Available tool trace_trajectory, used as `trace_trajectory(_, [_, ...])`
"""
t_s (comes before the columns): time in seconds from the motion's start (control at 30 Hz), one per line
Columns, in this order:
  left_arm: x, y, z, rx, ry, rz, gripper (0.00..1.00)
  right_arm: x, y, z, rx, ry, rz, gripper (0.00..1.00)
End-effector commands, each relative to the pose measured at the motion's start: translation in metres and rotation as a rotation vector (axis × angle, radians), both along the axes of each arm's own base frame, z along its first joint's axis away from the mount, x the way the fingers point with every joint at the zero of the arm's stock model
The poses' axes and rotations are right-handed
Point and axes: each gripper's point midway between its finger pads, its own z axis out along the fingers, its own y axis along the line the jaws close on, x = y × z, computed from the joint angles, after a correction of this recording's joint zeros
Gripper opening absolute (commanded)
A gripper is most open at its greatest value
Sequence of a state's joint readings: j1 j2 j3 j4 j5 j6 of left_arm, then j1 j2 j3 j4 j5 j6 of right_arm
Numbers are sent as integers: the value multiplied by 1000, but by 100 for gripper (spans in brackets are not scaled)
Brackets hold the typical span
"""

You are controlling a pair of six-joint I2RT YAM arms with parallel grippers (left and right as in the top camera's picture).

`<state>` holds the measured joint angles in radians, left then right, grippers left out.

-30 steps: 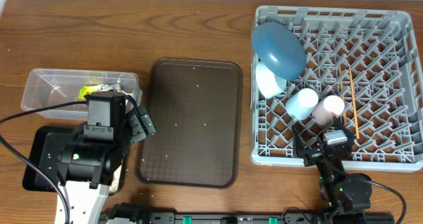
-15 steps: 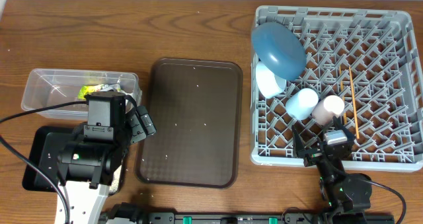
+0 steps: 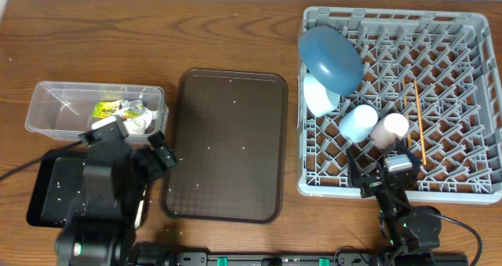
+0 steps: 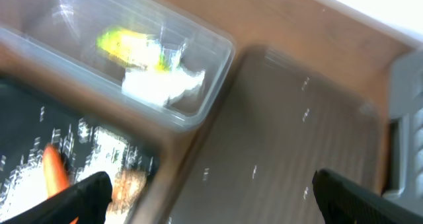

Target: Sort waste into correct bins and load items into the dishwasher rack

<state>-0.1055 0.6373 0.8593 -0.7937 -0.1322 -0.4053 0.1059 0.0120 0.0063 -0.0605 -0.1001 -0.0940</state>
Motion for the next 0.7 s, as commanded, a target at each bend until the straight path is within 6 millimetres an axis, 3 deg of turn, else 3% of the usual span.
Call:
trace_trajectory(0.0, [-8, 14, 6, 96, -103, 7, 98, 0, -1, 0, 15, 3, -4, 99])
trace_trajectory(0.13, [-19, 21, 4, 120, -209, 23, 98, 0, -1, 0, 15, 3, -4, 99])
trace_trajectory(0.33, [-28, 27, -17, 125, -317, 51, 98, 0, -1, 0, 15, 3, -4, 99])
trace_trajectory(0.67, [-14, 25, -51, 121, -419, 51, 98, 0, -1, -1, 15, 4, -4, 99])
